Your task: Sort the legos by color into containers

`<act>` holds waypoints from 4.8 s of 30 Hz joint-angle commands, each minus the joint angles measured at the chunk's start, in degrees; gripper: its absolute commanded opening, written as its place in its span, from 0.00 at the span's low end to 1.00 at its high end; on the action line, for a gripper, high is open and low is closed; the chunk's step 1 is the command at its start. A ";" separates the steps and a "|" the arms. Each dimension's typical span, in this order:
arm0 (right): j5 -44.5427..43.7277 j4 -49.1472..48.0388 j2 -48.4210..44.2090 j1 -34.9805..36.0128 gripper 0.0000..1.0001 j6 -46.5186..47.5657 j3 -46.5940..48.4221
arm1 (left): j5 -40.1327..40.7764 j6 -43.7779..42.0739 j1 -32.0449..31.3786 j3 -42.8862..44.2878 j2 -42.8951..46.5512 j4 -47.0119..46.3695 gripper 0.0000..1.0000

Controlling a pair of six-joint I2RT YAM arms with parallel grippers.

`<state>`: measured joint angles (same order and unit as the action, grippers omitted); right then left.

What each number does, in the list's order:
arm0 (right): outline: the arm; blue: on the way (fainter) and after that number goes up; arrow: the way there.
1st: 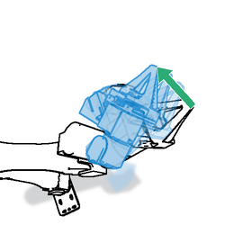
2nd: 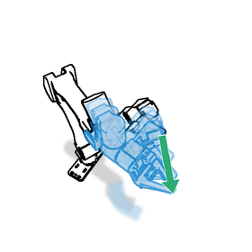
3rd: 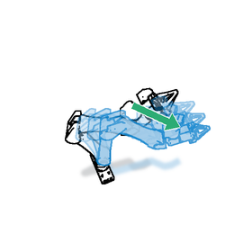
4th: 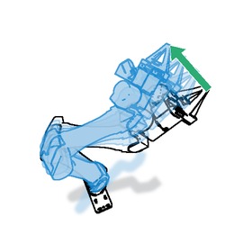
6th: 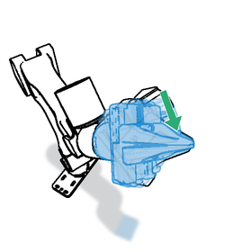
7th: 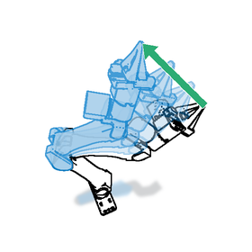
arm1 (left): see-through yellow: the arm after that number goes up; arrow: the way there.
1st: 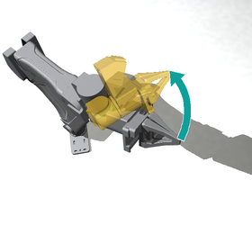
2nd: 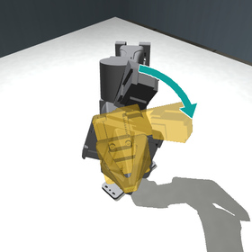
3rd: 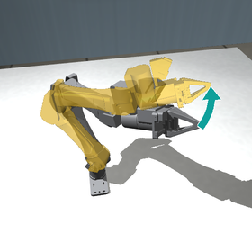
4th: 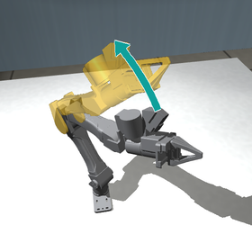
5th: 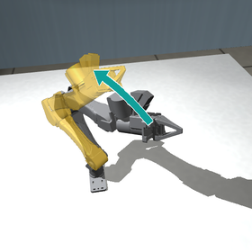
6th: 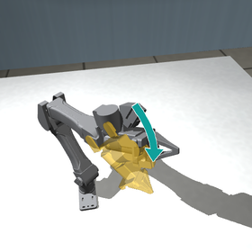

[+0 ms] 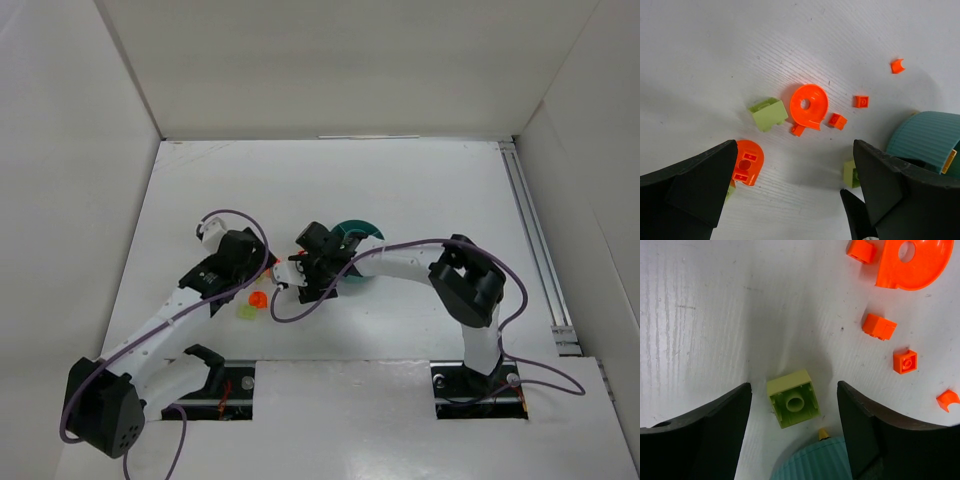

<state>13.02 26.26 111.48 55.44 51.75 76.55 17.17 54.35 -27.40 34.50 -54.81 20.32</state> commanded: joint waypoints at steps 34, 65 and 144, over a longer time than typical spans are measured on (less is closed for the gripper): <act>1.85 -15.71 -30.52 -8.32 0.27 -13.32 -15.54 | -3.98 -2.14 2.26 -2.51 1.28 -3.18 1.00; -0.80 -18.61 -39.24 -20.64 0.42 -18.96 -29.27 | -6.45 -3.19 2.26 -0.93 -2.41 -4.32 1.00; -24.45 -2.27 -59.63 -42.96 0.96 -39.80 -34.81 | -2.31 -28.92 -24.71 21.91 -16.28 -27.44 0.23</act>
<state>-14.92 24.01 52.25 13.58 12.23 42.15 15.33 33.50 -50.41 51.29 -67.16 -2.98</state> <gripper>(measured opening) 0.958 0.340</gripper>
